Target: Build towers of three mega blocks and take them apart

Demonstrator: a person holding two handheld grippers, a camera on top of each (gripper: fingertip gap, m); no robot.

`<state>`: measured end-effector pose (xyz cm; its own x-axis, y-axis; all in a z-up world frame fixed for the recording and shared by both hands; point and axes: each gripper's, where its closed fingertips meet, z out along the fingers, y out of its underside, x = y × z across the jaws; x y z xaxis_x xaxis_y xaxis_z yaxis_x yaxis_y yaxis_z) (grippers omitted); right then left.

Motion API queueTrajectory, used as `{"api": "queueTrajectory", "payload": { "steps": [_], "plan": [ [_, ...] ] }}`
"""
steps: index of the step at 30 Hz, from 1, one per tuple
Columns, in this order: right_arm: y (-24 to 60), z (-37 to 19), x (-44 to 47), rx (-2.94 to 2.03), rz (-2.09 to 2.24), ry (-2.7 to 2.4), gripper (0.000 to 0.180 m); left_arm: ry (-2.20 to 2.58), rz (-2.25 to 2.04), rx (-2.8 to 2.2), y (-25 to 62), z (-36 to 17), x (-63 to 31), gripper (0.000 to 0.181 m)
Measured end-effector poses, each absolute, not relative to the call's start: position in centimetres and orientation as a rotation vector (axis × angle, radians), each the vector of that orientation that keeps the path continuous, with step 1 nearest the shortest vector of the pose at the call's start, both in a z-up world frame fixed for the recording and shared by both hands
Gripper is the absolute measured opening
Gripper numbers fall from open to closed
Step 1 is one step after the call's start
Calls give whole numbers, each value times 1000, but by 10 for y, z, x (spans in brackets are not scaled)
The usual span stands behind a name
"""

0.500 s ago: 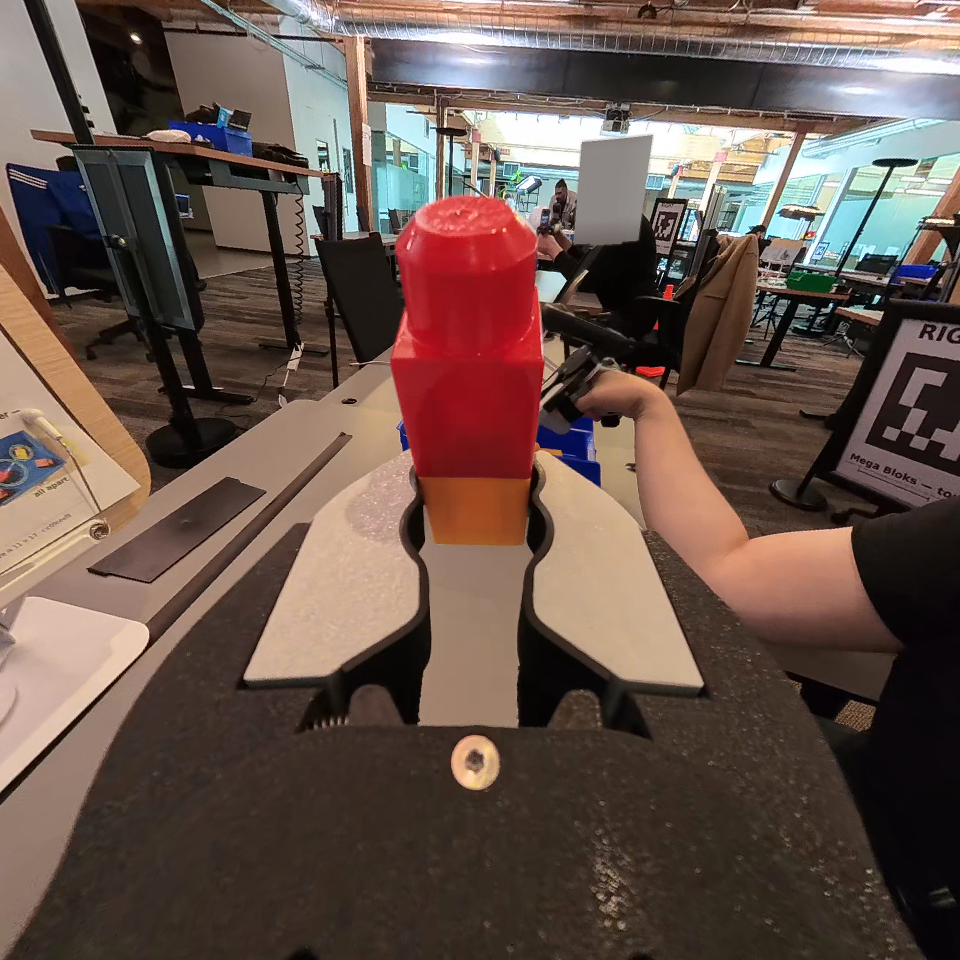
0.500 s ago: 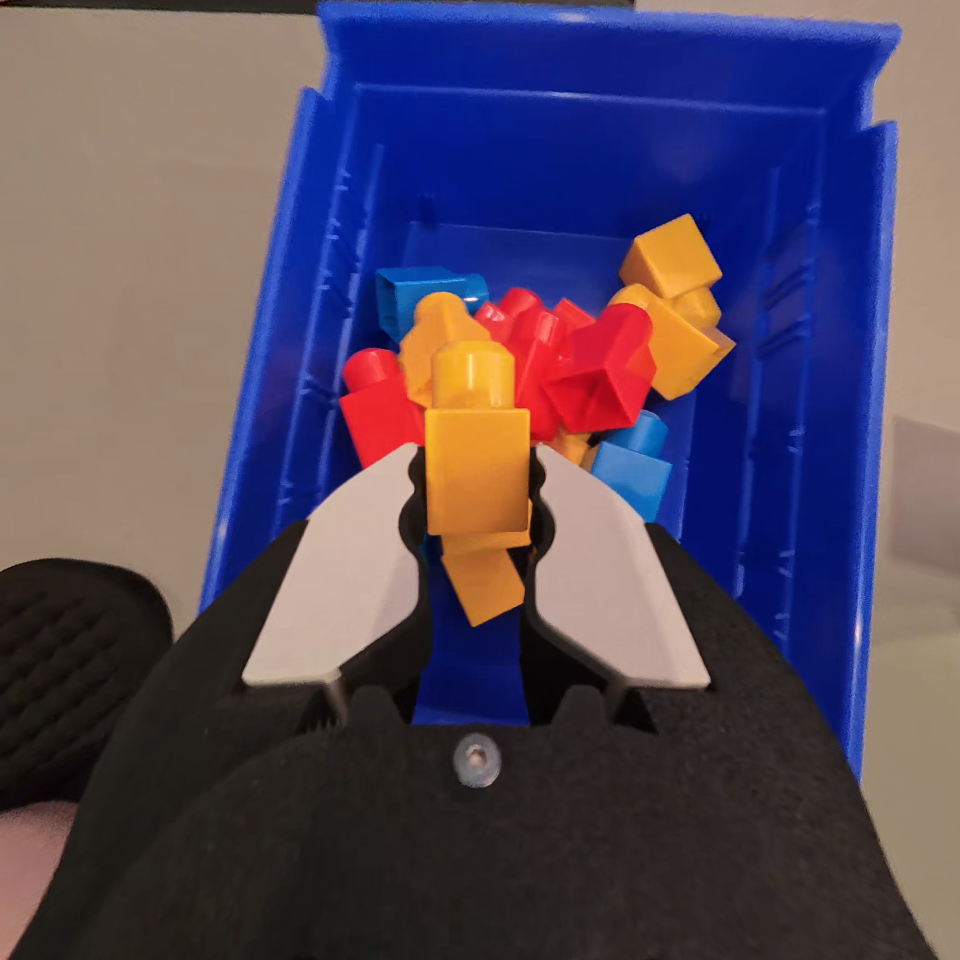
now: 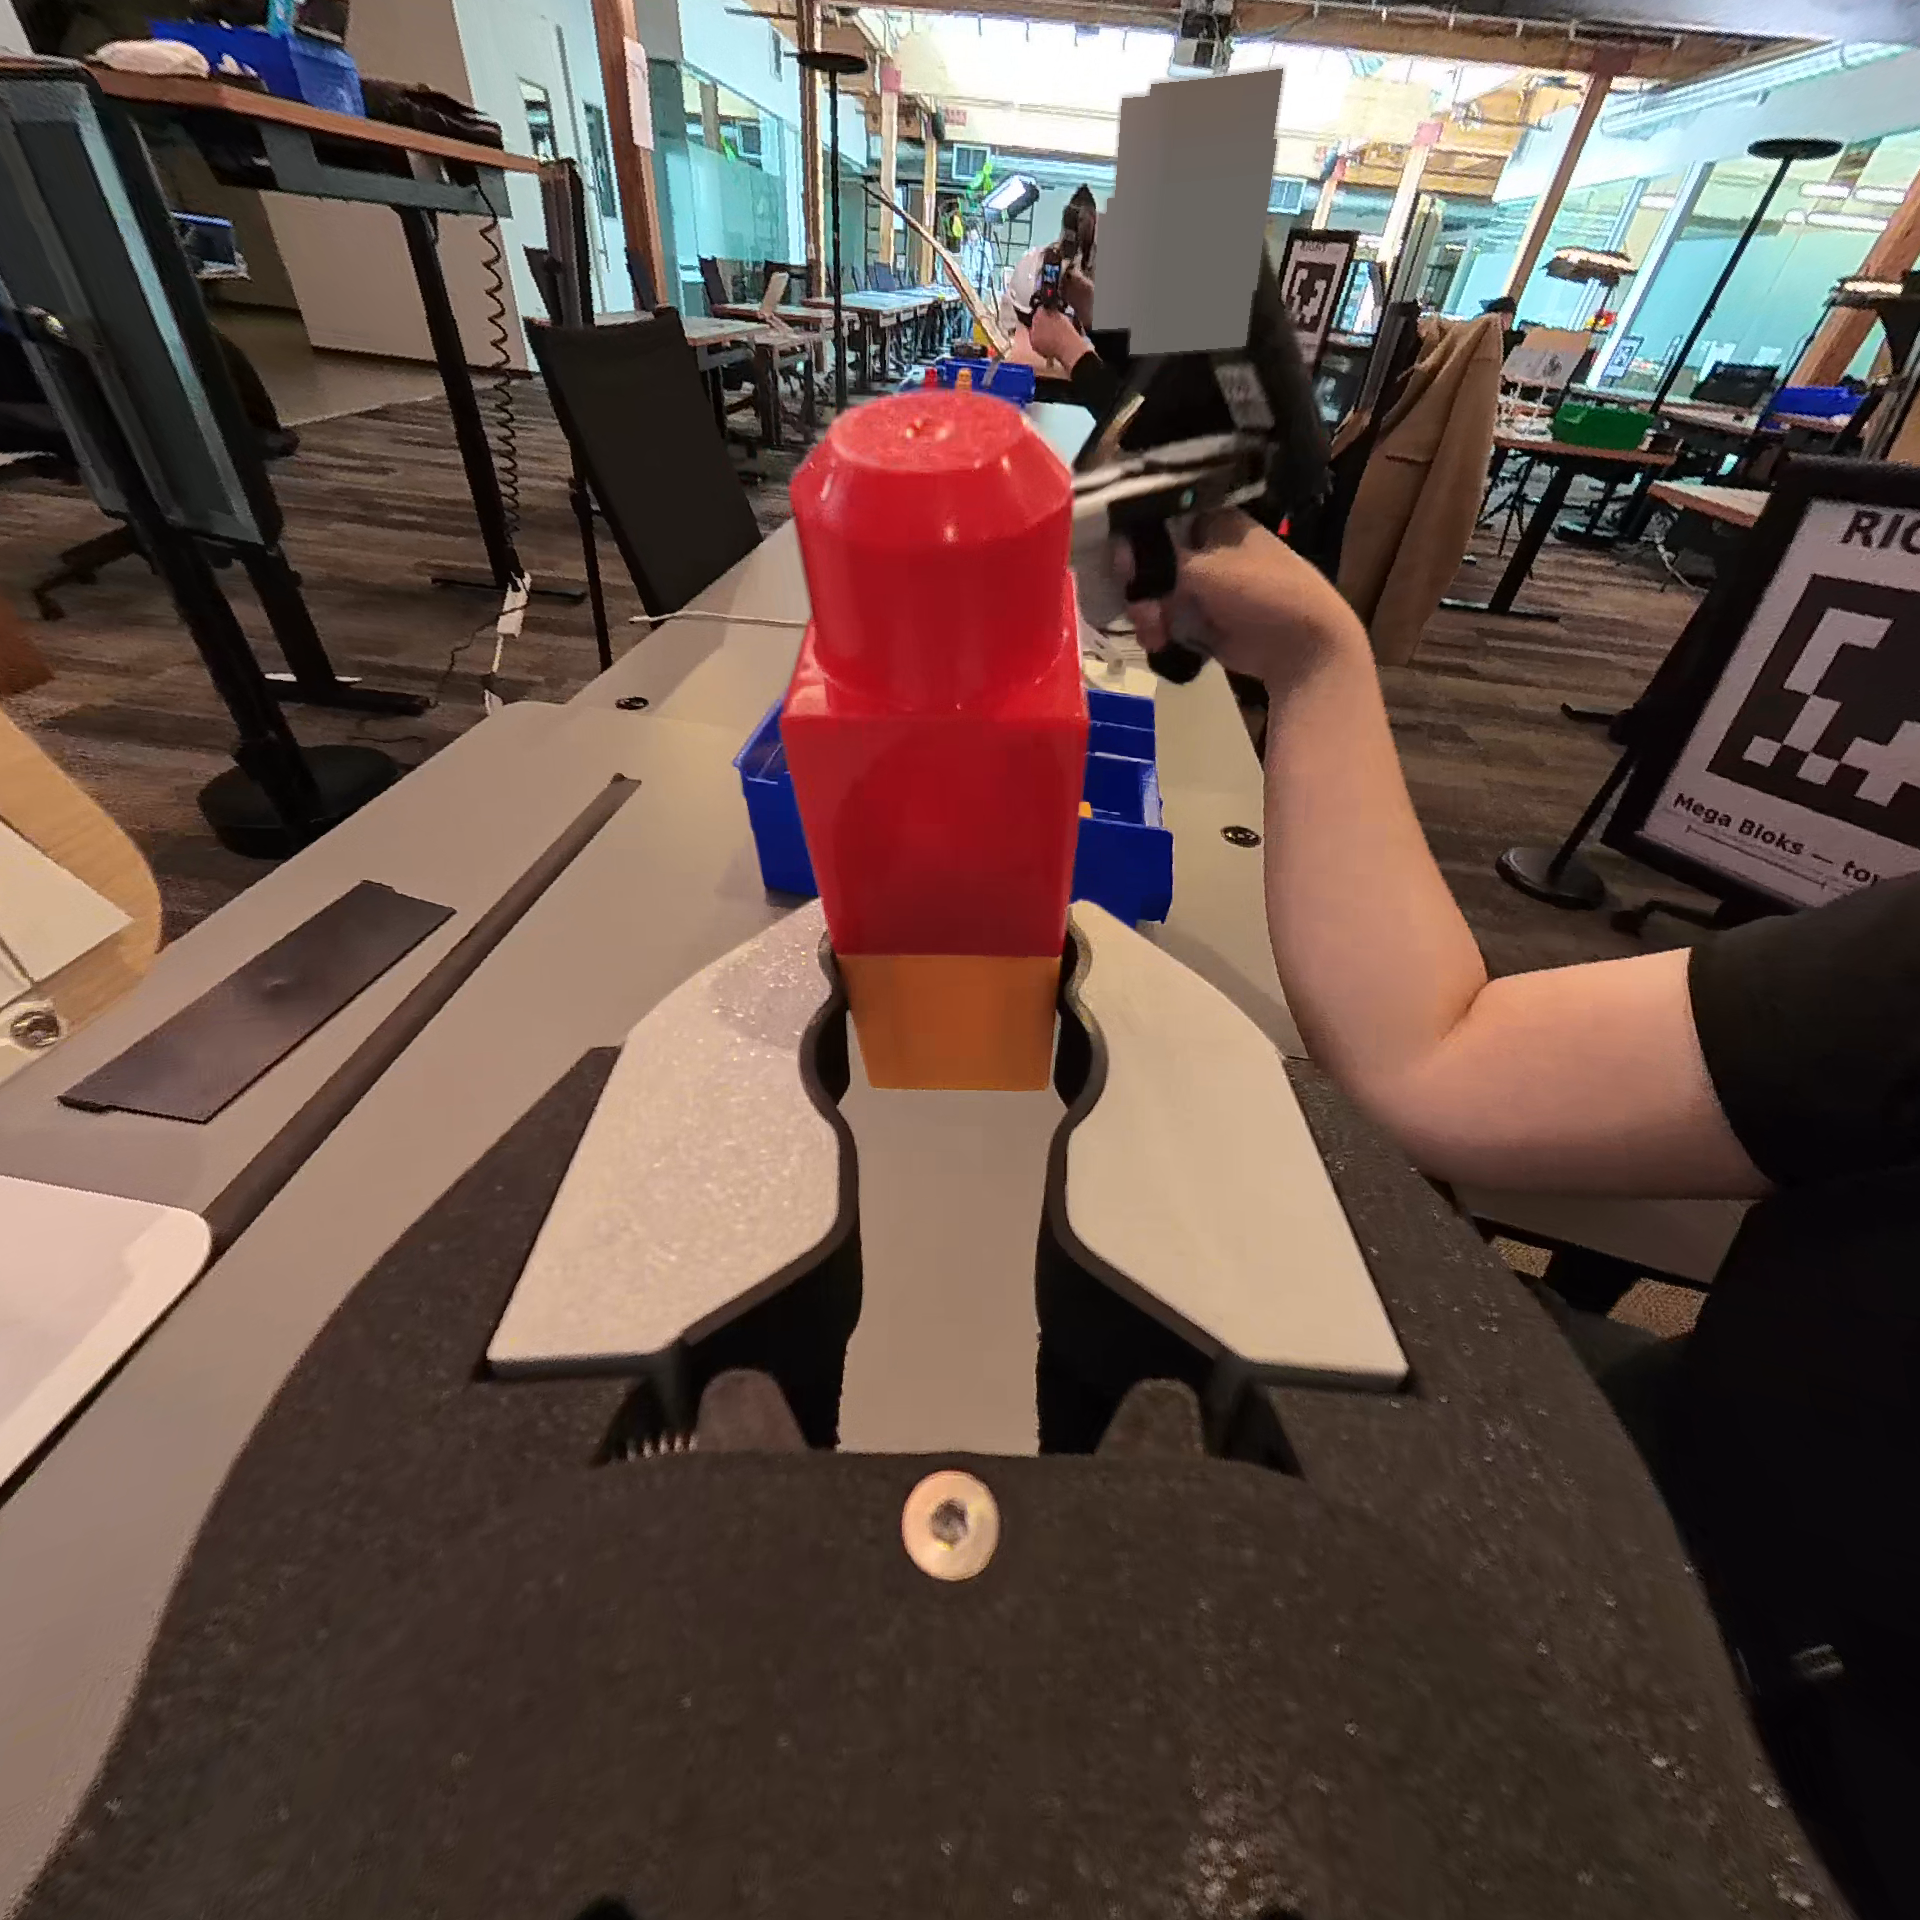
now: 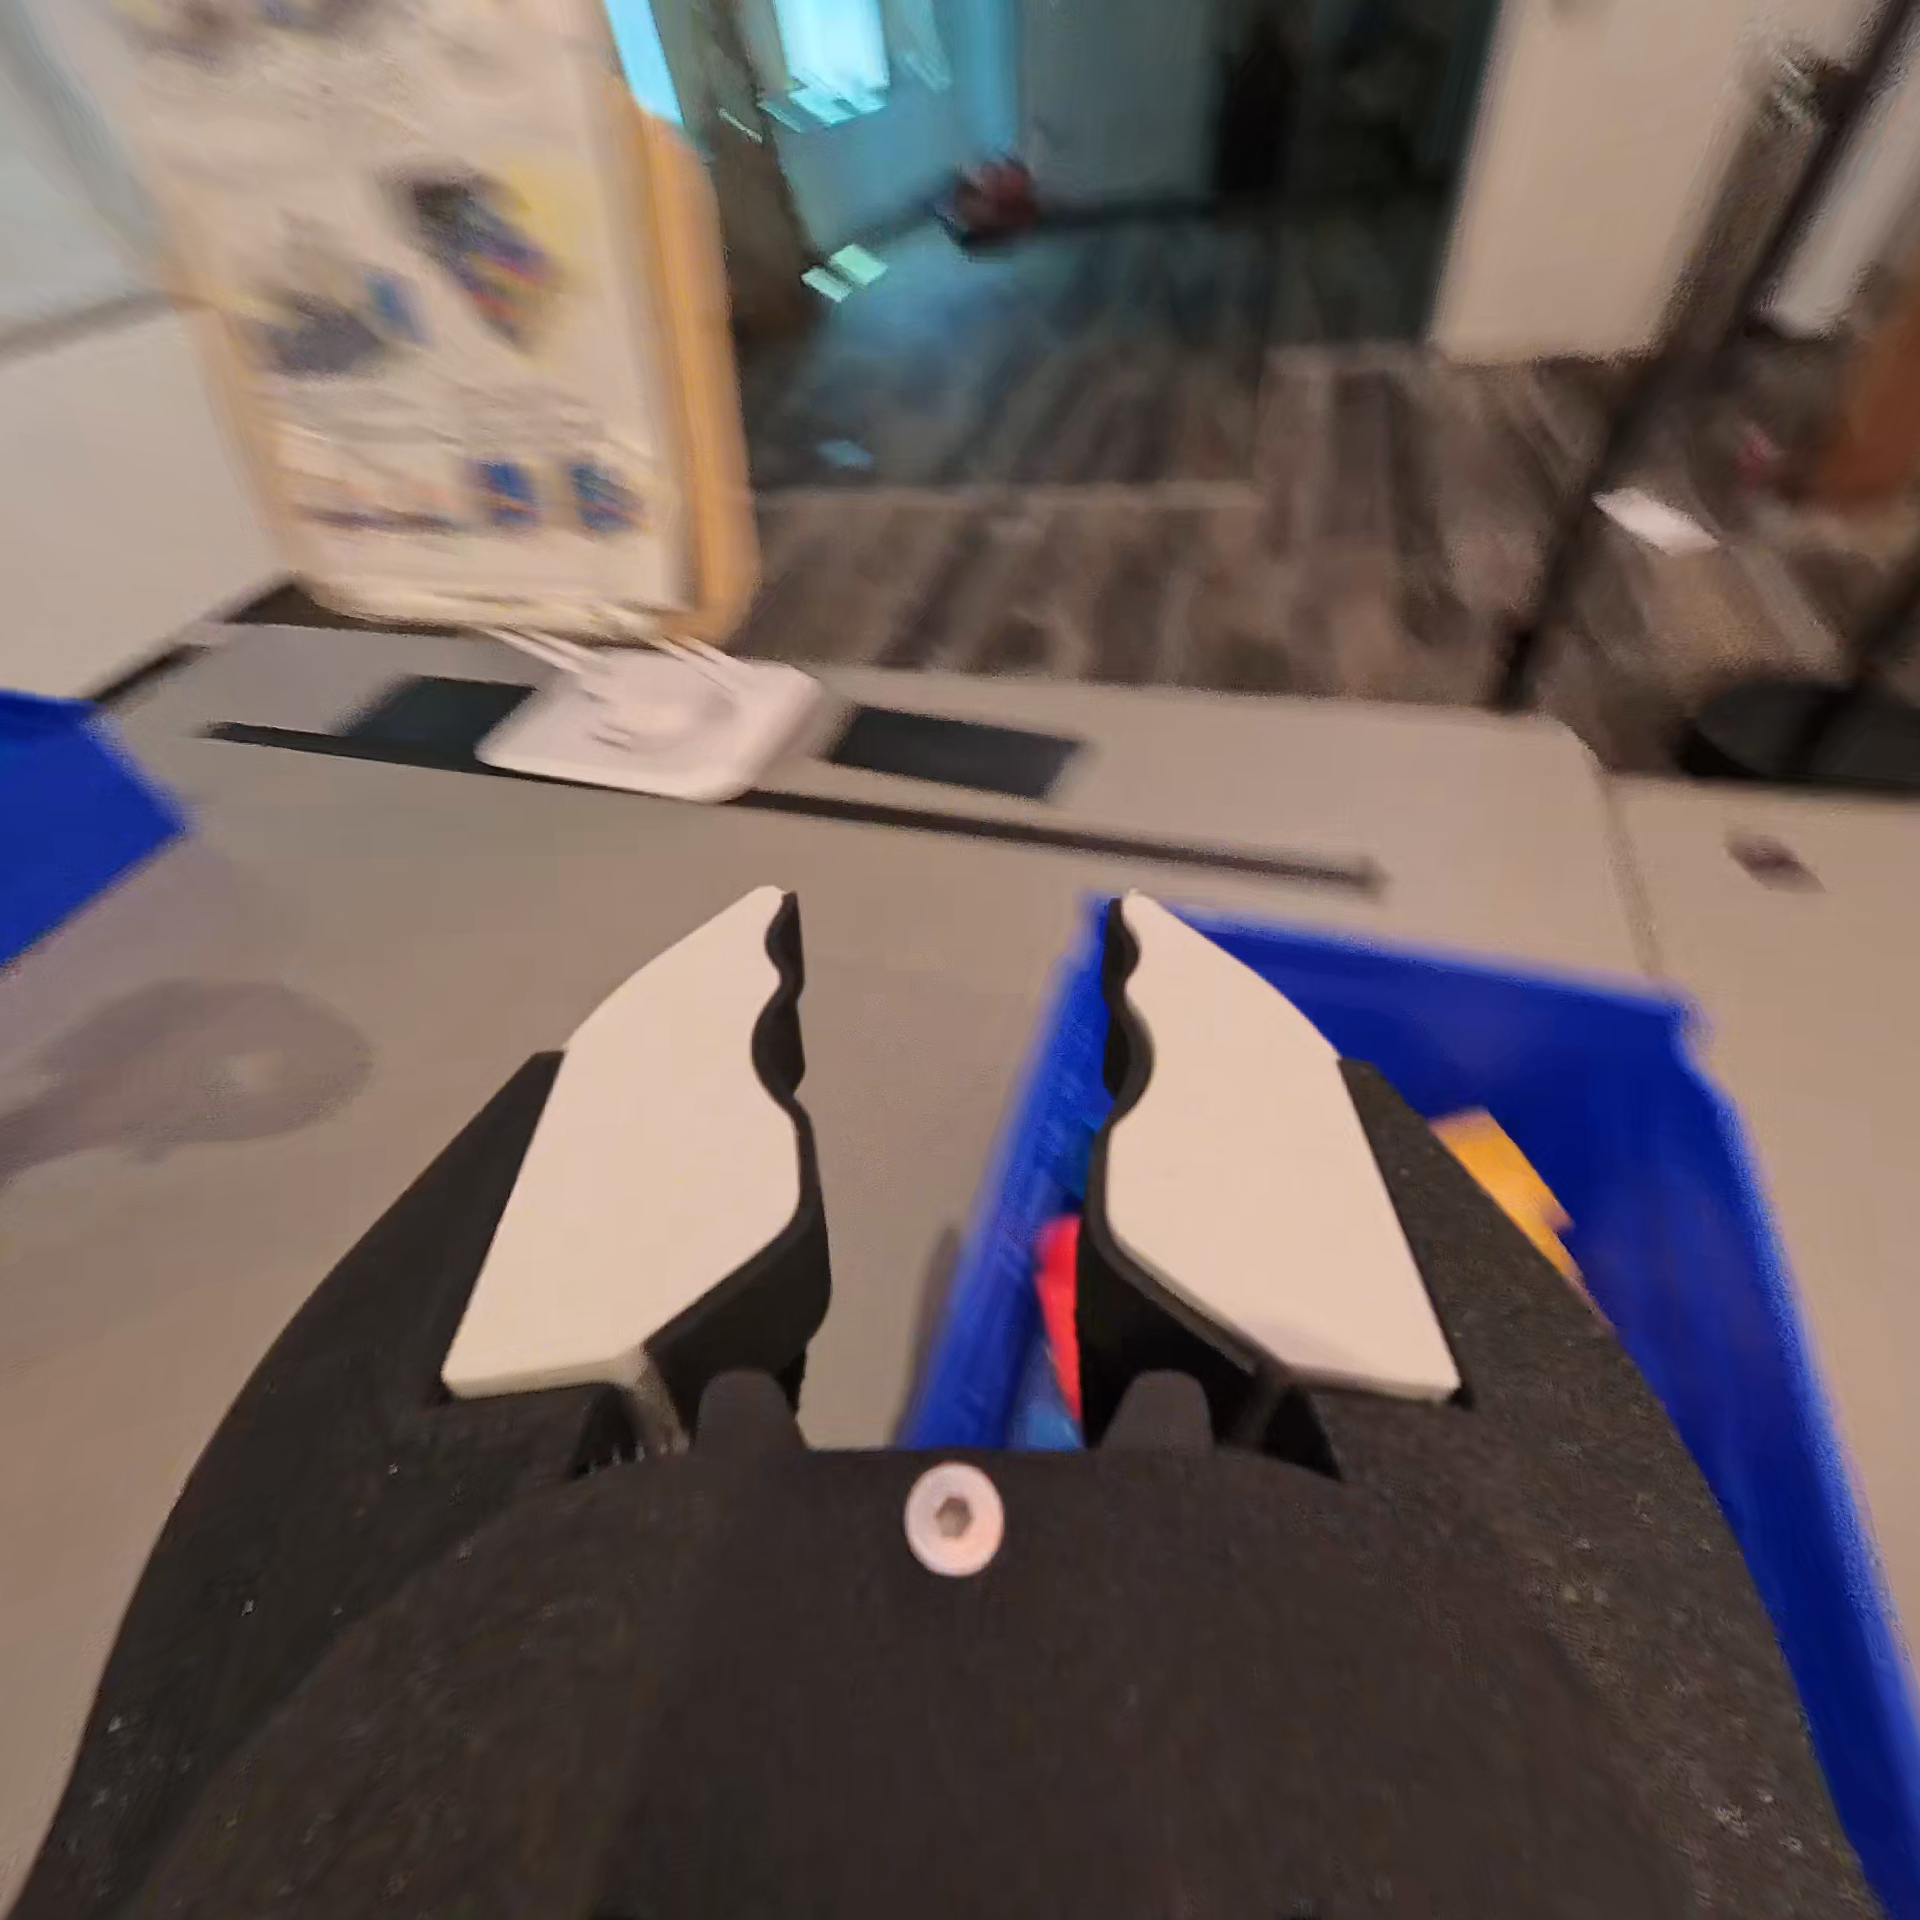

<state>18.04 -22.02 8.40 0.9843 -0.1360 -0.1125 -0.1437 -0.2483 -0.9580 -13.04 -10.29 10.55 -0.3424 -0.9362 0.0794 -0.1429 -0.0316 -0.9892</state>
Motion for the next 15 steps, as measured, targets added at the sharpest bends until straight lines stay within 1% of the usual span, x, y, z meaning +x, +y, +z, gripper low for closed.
{"api": "queueTrajectory", "payload": {
  "steps": [4, 7, 10, 12, 15],
  "plan": [
    [-177, 148, 38, -1619, 366, -351, 55, 1593, -1468, -1164, -115, 99, -125, 36],
    [-153, 165, -44, -1536, 498, -592, 52, 1630, -1424, -1178, -118, 91, -120, 36],
    [-130, 154, -95, -1559, 617, -695, 55, 1658, -1414, -1190, -121, 84, -117, 36],
    [-116, 135, -111, -1641, 643, -732, 59, 1670, -1411, -1195, -122, 82, -116, 36],
    [-105, 118, -128, -1683, 687, -786, 61, 1692, -1400, -1200, -124, 78, -114, 36]
  ]
}}
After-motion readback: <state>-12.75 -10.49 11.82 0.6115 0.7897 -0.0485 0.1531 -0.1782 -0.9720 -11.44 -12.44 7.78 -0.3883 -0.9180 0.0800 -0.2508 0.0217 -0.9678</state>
